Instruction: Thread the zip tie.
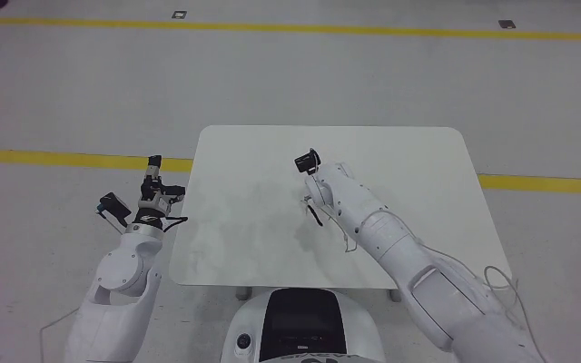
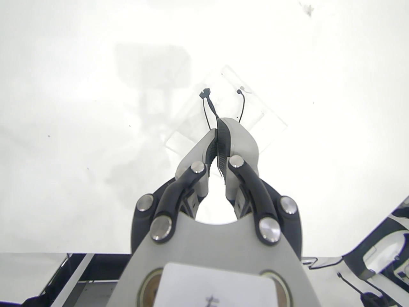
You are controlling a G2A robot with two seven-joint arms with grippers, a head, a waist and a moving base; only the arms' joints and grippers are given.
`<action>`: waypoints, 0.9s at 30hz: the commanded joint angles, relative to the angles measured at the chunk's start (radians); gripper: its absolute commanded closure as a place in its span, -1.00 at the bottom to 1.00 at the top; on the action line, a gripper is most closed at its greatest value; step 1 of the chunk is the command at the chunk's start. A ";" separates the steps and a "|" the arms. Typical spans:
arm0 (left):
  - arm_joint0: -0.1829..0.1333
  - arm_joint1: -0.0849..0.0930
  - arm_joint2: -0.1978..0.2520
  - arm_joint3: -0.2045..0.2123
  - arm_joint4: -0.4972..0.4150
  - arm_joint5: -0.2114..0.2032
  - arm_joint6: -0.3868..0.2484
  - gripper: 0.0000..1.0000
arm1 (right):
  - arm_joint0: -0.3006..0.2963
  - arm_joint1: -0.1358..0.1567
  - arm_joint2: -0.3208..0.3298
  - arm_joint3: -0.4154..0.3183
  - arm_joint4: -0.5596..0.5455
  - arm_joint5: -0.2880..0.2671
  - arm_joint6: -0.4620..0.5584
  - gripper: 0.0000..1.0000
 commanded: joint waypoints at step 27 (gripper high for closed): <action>0.000 0.000 0.000 0.000 0.000 0.000 0.000 -1.00 | 0.052 -0.071 0.013 0.158 -0.030 0.074 -0.134 1.00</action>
